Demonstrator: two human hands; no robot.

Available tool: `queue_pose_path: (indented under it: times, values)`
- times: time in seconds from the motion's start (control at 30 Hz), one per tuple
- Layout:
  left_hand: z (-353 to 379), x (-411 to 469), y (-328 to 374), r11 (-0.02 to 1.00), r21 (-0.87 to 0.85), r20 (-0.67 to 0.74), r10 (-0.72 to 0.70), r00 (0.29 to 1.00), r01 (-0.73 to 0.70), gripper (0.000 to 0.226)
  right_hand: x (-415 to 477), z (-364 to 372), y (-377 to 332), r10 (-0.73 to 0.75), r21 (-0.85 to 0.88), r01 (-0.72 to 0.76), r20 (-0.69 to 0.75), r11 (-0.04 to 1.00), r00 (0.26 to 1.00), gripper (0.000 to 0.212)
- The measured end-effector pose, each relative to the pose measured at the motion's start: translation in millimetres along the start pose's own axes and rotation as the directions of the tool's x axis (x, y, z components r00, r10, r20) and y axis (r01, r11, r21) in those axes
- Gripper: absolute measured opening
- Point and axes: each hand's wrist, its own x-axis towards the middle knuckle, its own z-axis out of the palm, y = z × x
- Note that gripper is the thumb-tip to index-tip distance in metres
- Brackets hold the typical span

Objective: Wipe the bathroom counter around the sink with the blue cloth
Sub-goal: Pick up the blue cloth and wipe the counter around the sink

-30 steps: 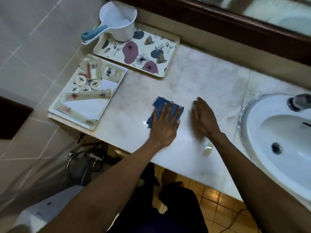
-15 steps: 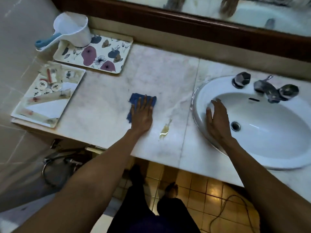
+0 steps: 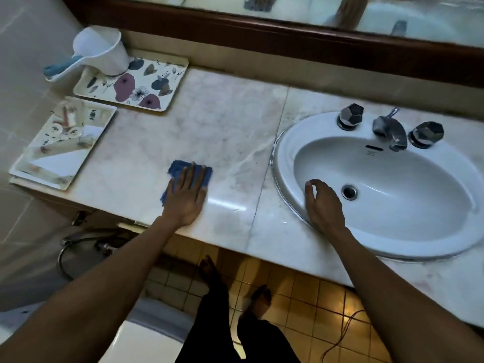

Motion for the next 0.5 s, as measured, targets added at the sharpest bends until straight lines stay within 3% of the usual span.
queue_pose_path:
  times: [0.1, 0.17, 0.33, 0.43, 0.5]
  values:
    - [7, 37, 45, 0.990, -0.008, -0.069, -0.142, 0.988, 0.141, 0.058, 3, 3, 1, 0.000, -0.036, 0.000, -0.004, 0.999, 1.000, 0.044]
    - [17, 43, 91, 0.992, -0.022, -0.091, -0.128, 0.988, 0.126, 0.057, 4, 5, 2, -0.005, -0.049, 0.004, -0.017, 0.999, 1.000, 0.045]
    - [53, -24, 167, 0.980, -0.058, -0.057, 0.186, 0.981, -0.189, 0.057, 5, 2, 1, 0.012, -0.045, -0.012, -0.005, 0.999, 1.000, 0.046]
    - [61, -82, 129, 0.905, 0.002, 0.053, 0.425, 0.904, -0.426, 0.056, 3, 2, 2, 0.004, -0.041, -0.004, 0.002, 0.999, 1.000, 0.046]
    - [50, -78, 83, 0.868, 0.068, 0.084, 0.487, 0.870, -0.492, 0.055, 4, 2, 2, 0.013, -0.043, -0.013, -0.003, 0.999, 1.000, 0.046]
